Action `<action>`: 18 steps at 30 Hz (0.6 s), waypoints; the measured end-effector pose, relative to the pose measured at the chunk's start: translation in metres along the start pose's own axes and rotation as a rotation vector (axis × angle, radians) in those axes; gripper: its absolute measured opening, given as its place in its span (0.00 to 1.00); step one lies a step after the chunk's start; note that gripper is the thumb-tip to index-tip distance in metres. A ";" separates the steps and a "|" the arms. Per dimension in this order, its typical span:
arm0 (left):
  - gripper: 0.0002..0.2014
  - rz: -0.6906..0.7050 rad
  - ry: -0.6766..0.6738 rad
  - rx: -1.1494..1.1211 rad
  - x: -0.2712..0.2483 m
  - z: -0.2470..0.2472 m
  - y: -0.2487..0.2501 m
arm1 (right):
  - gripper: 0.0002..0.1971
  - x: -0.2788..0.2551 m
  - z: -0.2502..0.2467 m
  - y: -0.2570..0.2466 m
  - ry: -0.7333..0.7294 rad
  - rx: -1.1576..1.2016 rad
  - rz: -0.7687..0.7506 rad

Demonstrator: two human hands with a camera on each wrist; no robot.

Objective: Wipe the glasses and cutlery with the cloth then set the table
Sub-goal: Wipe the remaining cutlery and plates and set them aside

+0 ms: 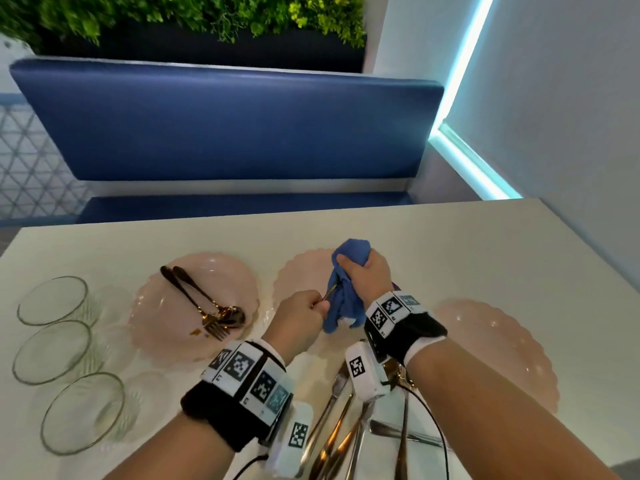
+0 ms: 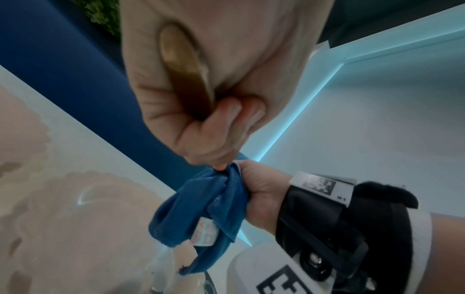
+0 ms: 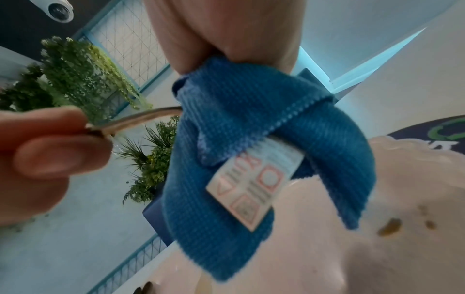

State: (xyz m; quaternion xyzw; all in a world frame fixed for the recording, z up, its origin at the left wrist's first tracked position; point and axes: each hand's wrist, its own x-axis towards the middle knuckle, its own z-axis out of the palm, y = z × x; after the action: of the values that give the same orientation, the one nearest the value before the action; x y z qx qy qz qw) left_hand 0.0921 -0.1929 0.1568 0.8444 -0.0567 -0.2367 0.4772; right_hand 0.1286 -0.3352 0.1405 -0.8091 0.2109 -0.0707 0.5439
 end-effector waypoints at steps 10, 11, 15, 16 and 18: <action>0.12 -0.036 0.065 -0.075 -0.004 -0.009 -0.004 | 0.21 -0.015 -0.018 0.021 0.000 0.546 0.293; 0.12 -0.005 0.039 -0.057 -0.005 -0.005 0.000 | 0.17 -0.025 -0.014 0.021 -0.085 0.616 0.339; 0.14 0.066 -0.155 -0.033 -0.018 0.013 0.004 | 0.05 -0.036 -0.012 0.015 -0.066 0.694 0.245; 0.12 0.038 -0.221 -0.043 -0.022 0.014 0.003 | 0.05 -0.032 -0.017 0.016 -0.018 0.709 0.214; 0.11 -0.040 -0.292 -0.120 -0.031 0.013 -0.003 | 0.05 -0.026 -0.026 0.019 0.047 0.781 0.200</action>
State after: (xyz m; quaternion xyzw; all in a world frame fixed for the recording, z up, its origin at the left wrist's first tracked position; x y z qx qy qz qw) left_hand 0.0587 -0.1920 0.1591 0.7720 -0.0946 -0.3695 0.5085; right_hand 0.0914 -0.3525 0.1366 -0.5151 0.2582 -0.1110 0.8098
